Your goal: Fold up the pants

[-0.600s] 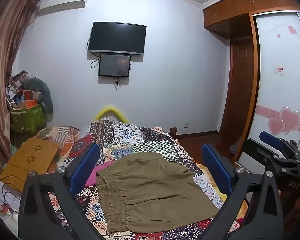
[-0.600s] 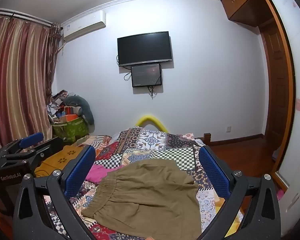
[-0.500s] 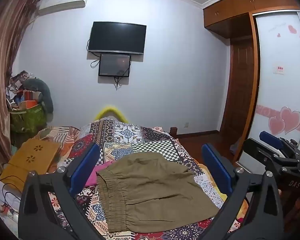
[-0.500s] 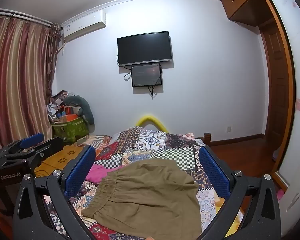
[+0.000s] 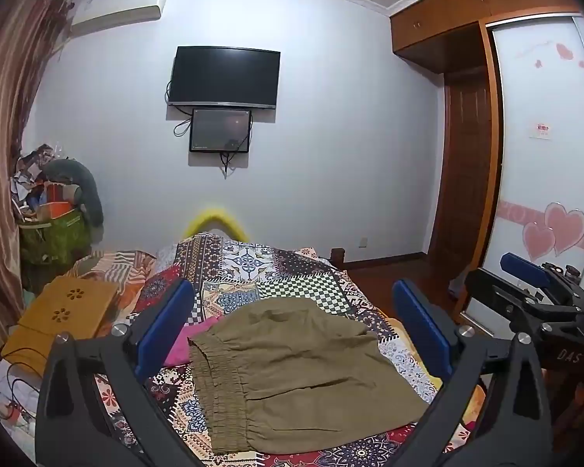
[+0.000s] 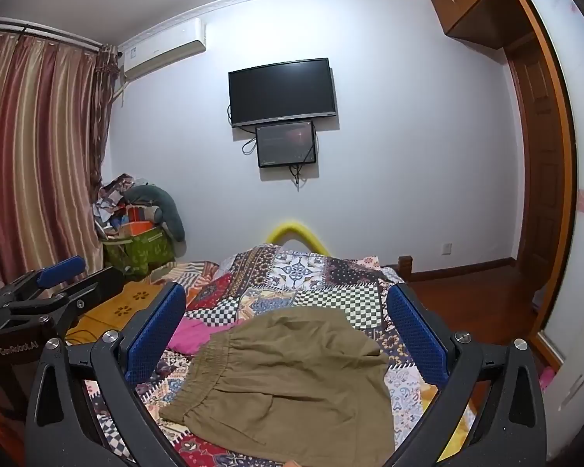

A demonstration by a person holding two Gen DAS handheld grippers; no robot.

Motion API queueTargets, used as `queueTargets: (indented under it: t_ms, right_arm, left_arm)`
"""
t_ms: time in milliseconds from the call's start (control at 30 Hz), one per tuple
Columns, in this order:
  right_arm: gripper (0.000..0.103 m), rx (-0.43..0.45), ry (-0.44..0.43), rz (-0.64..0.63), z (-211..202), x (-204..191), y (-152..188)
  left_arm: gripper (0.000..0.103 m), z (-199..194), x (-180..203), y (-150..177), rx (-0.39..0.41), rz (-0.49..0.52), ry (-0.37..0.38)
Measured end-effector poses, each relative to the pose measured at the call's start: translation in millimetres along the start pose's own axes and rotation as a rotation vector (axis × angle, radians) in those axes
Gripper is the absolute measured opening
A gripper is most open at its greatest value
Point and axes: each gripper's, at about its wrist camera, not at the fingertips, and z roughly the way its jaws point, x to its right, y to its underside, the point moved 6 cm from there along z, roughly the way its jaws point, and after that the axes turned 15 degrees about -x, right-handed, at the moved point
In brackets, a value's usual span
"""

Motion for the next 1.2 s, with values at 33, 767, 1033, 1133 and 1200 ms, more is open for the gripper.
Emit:
queueTargets:
  t_ms: [33,767,1033,1133,1200]
  right_arm:
    - [0.103,0.0,0.0,0.0,0.1,0.2,-0.1]
    - [0.103,-0.008,0.011,0.01,1.4,1.8,1.1]
    - [0.103,-0.011,0.011,0.01,2.2,2.3,1.6]
    - [0.103,-0.011,0.011,0.01,2.1,2.1,1.3]
    - [0.103,-0.01,0.011,0.01,1.8,2.0,1.5]
  left_arm:
    - [0.103,-0.7,0.5,0.5,0.0,0.002,0.003]
    - [0.103,4.0,4.3,0.1,-0.009,0.004,0.004]
    - [0.103,6.2,3.2,2.8,-0.011,0.002,0.008]
    - [0.103,7.8,1.1,3.7,-0.014,0.002,0.011]
    - [0.103,7.9,0.9,3.7,-0.014,0.002,0.011]
